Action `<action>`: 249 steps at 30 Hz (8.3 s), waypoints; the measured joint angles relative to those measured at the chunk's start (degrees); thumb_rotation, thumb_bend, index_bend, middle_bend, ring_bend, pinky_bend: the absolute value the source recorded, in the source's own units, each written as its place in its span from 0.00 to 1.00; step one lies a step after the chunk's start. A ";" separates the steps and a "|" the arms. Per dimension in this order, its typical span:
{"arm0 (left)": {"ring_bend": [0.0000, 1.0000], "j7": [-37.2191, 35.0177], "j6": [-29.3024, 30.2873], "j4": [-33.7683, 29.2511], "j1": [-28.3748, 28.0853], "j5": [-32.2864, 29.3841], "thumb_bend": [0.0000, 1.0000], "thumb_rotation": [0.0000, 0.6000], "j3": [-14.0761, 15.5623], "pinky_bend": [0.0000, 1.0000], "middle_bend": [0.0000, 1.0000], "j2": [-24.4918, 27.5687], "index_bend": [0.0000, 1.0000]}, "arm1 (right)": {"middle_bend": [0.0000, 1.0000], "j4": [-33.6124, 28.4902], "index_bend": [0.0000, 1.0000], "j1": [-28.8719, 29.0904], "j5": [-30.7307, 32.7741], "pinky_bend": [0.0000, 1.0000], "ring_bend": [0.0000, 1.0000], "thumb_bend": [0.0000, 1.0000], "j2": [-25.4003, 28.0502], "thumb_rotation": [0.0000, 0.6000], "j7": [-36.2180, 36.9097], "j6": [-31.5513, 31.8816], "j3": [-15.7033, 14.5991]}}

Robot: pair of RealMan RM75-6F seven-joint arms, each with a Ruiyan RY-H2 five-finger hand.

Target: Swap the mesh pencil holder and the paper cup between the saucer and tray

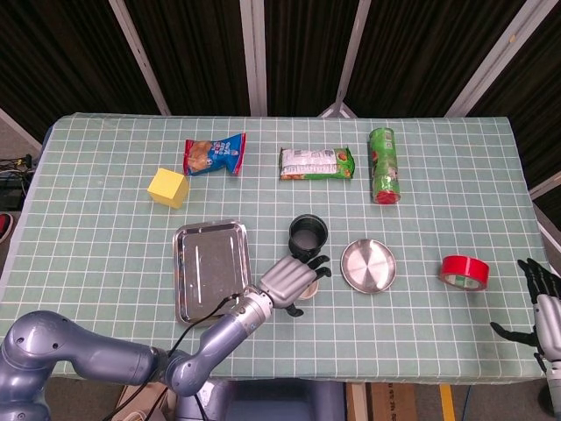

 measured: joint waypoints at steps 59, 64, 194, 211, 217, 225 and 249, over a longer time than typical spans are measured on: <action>0.27 -20.80 -6.11 34.77 -6.01 9.74 0.39 1.00 -4.25 0.44 0.34 -11.07 0.36 | 0.00 0.29 0.00 -1.13 5.70 0.00 0.01 0.00 0.45 1.00 -0.26 -1.59 3.13; 0.34 -19.65 -5.49 34.71 -5.66 9.27 0.47 1.00 -4.34 0.49 0.43 -10.80 0.42 | 0.00 0.43 0.00 -1.05 5.38 0.00 0.01 0.00 0.47 1.00 0.48 -2.22 3.13; 0.00 -42.22 37.22 9.99 54.68 48.73 0.07 1.00 14.78 0.11 0.00 29.34 0.25 | 0.43 1.02 0.42 36.40 -0.23 0.39 0.56 0.10 -28.20 1.00 -25.02 -22.92 7.18; 0.00 -41.06 37.43 9.47 55.60 48.20 0.07 1.00 13.56 0.11 0.00 29.29 0.26 | 0.43 4.57 0.42 35.78 4.98 0.39 0.56 0.10 -15.84 1.00 -18.72 -27.00 8.62; 0.00 -40.72 37.73 9.41 55.95 48.00 0.07 1.00 13.08 0.11 0.00 29.24 0.26 | 0.43 7.76 0.42 35.62 5.13 0.39 0.55 0.10 -15.30 1.00 -15.43 -28.86 7.24; 0.00 -40.26 37.28 9.46 56.02 47.99 0.07 1.00 12.88 0.11 0.00 29.08 0.26 | 0.24 10.72 0.28 35.50 3.44 0.17 0.28 0.05 -15.84 1.00 -11.55 -30.34 5.81; 0.00 -37.17 35.30 4.00 57.50 44.26 0.07 1.00 12.73 0.09 0.00 32.20 0.24 | 0.00 -0.14 0.01 19.98 -1.63 0.00 0.02 0.00 -2.74 1.00 -14.04 -3.42 1.31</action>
